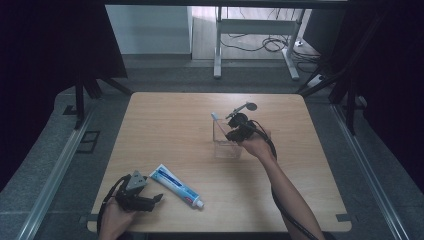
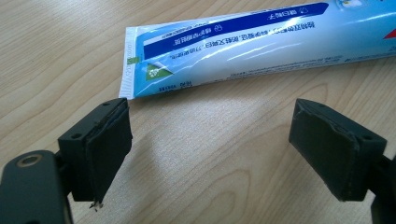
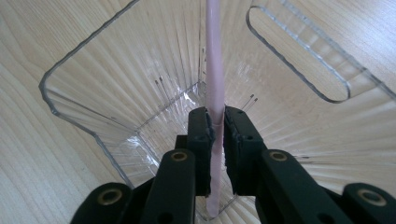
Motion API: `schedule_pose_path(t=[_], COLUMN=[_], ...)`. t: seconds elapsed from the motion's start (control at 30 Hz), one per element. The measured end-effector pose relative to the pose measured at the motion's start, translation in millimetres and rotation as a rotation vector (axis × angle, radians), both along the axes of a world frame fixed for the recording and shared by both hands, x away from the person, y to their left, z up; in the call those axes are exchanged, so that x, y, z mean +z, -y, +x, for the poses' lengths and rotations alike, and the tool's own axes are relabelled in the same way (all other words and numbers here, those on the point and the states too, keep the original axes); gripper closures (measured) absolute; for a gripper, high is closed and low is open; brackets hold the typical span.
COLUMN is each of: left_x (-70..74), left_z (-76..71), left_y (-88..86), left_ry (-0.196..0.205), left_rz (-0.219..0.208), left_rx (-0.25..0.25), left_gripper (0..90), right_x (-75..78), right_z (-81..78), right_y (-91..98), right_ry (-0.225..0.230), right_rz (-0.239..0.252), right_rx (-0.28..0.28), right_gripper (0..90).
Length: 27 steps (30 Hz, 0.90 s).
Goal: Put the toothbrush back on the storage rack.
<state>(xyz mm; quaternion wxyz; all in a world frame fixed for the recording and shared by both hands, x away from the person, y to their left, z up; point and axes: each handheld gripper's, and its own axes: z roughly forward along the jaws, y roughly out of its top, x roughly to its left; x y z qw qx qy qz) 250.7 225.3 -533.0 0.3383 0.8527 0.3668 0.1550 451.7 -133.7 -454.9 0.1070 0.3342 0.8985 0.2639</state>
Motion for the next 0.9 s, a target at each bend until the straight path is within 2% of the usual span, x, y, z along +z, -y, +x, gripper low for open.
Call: schedule_pose_path(t=[0.27, 0.47, 0.83, 0.9], left_x=[0.0, 0.7, 2.7, 3.2], left_z=[0.1, 0.5, 1.1, 0.9], left_y=[0.3, 0.0, -0.1, 0.2], left_ry=[-0.006, -0.013, -0.030, -0.030], left_rz=[-0.003, -0.018, -0.055, -0.062], left_rx=[0.004, 0.008, 0.023, 0.031], left_gripper=[13.4, 13.5, 13.5, 13.5], right_x=[6.9, 11.0, 20.2, 24.1], right_z=[-4.3, -10.9, -23.0, -28.4], right_y=[-0.6, 0.7, 6.2, 9.3], right_ry=[0.015, 0.041, 0.089, 0.094], right_rz=[0.034, 0.067, 0.109, 0.132], right_rx=[0.004, 0.015, 0.043, 0.045], right_gripper=[72.3, 59.7, 44.4, 40.4])
